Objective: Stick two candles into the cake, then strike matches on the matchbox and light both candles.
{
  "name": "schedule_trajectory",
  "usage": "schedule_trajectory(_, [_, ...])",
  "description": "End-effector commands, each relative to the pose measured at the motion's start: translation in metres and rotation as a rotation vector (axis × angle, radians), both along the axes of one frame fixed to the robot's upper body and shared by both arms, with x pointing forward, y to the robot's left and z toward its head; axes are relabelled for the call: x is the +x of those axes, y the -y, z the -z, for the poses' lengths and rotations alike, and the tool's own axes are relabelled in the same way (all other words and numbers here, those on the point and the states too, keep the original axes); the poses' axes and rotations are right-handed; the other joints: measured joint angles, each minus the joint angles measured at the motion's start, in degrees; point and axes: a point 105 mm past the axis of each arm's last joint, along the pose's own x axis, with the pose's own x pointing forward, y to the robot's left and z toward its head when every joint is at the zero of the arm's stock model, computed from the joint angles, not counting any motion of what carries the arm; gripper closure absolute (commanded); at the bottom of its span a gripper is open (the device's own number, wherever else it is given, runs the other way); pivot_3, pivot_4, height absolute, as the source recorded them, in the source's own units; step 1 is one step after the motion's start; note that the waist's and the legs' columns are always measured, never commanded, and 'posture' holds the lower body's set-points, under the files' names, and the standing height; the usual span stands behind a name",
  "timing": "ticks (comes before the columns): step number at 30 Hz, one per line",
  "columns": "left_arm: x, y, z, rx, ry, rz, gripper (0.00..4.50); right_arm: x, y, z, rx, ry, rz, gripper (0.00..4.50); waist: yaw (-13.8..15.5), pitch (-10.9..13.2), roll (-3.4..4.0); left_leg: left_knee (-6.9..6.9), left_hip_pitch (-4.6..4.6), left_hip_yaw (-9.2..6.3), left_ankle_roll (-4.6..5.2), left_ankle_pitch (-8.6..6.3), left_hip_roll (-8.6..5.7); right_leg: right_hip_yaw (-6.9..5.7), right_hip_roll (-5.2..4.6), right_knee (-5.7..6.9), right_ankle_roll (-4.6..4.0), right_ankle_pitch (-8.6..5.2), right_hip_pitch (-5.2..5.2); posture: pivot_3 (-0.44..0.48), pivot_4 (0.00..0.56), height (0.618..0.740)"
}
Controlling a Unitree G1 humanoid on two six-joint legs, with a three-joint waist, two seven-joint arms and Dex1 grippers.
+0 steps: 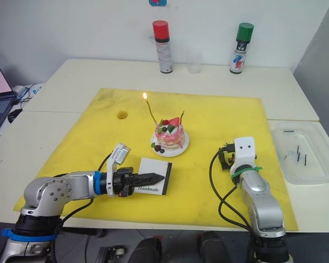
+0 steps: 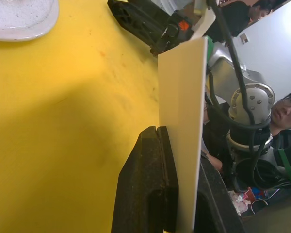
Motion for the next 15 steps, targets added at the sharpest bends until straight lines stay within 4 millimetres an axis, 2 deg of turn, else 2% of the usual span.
schedule_trajectory(1, [-0.001,0.001,-0.008,-0.013,0.036,0.02,4.5,0.003,-0.002,-0.002,0.013,-0.004,0.03,1.58,0.0,0.0,0.0,0.0,0.01,0.0,0.0,0.0,0.0,0.0,0.0,0.01,0.0,0.0,0.0,0.0,0.15,0.704])
schedule_trajectory(9, [-0.002,0.002,-0.006,-0.022,0.03,0.011,4.5,0.004,-0.011,-0.009,0.063,-0.017,0.043,4.46,0.0,0.0,-0.01,0.02,0.02,-0.02,0.0,0.0,0.0,-0.02,0.0,0.01,0.01,0.01,0.02,0.0,0.15,0.704])
schedule_trajectory(15, [-0.002,0.001,-0.005,-0.024,0.027,0.003,4.5,0.004,-0.017,-0.026,0.104,0.024,0.031,4.46,0.0,0.0,0.0,0.0,0.01,-0.02,0.0,0.0,0.0,-0.02,0.0,0.02,0.01,0.01,0.0,0.0,0.15,0.704])
